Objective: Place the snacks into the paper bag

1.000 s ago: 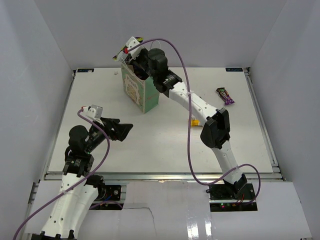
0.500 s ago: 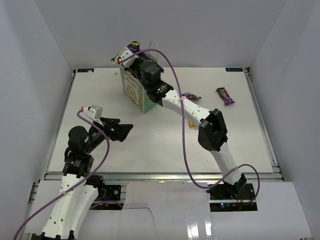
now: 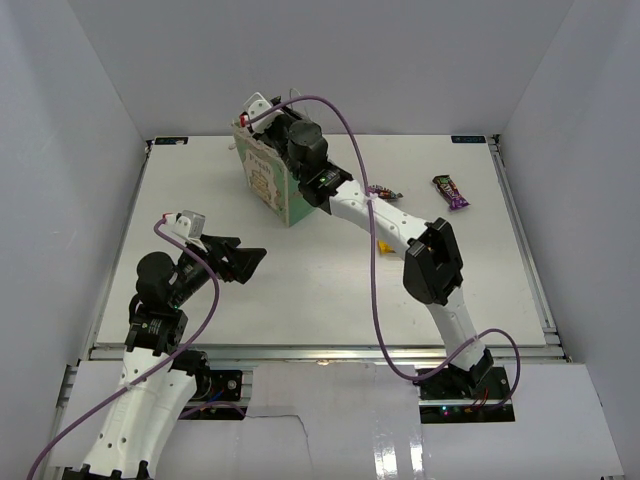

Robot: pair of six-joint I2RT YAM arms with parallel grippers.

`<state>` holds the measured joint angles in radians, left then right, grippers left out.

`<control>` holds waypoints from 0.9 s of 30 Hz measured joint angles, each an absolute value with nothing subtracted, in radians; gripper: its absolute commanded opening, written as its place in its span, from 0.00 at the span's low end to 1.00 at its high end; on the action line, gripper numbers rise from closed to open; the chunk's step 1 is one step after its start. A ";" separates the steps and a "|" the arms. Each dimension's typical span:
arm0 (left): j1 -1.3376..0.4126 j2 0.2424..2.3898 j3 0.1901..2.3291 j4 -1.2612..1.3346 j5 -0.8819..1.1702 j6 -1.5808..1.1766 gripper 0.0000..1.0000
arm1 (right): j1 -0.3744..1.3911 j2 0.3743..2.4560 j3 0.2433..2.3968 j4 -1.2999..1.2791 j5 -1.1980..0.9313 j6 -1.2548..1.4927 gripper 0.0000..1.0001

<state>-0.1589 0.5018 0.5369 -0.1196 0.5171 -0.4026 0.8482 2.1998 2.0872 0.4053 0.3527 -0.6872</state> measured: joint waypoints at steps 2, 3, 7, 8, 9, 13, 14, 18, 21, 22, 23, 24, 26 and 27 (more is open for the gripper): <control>-0.159 0.502 0.537 -0.120 0.517 -0.403 0.98 | 0.848 2.179 2.078 0.399 0.346 -0.681 0.54; -0.159 0.502 0.537 -0.120 0.517 -0.403 0.98 | 0.848 2.172 2.078 0.398 0.341 -0.678 0.59; -0.159 0.502 0.537 -0.120 0.517 -0.403 0.98 | 0.848 2.146 2.077 0.377 0.317 -0.663 0.65; -0.159 0.502 0.537 -0.120 0.517 -0.403 0.98 | 0.848 2.141 2.077 0.364 0.309 -0.659 0.66; -0.159 0.502 0.537 -0.120 0.517 -0.402 0.98 | 0.848 2.135 2.077 0.350 0.300 -0.656 0.69; -0.159 0.502 0.537 -0.120 0.517 -0.402 0.98 | 0.848 2.115 2.081 0.260 0.233 -0.633 0.79; -0.159 0.502 0.537 -0.120 0.517 -0.402 0.98 | 0.848 2.108 2.086 0.218 0.205 -0.630 0.82; -0.159 0.502 0.537 -0.120 0.517 -0.401 0.98 | 0.838 2.058 2.092 0.041 0.077 -0.622 0.93; -0.159 0.501 0.537 -0.120 0.517 -0.400 0.98 | 0.814 1.990 2.090 -0.093 -0.056 -0.590 0.96; -0.159 0.501 0.537 -0.120 0.517 -0.400 0.98 | 0.796 1.961 2.082 -0.131 -0.118 -0.575 0.97; -0.159 0.500 0.537 -0.120 0.517 -0.400 0.98 | 0.764 1.924 2.072 -0.174 -0.191 -0.557 0.98; -0.159 0.499 0.537 -0.120 0.518 -0.400 0.98 | 0.722 1.884 2.053 -0.210 -0.275 -0.545 0.98; -0.159 0.497 0.537 -0.120 0.523 -0.400 0.98 | 0.612 1.801 2.004 -0.289 -0.454 -0.537 1.00; -0.159 0.495 0.537 -0.119 0.525 -0.400 0.98 | 0.559 1.766 1.982 -0.339 -0.540 -0.555 0.95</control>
<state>-0.1589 0.4953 0.5369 -0.1192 0.5255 -0.4004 0.5587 1.7664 1.9823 -0.3389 -0.5396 -0.5549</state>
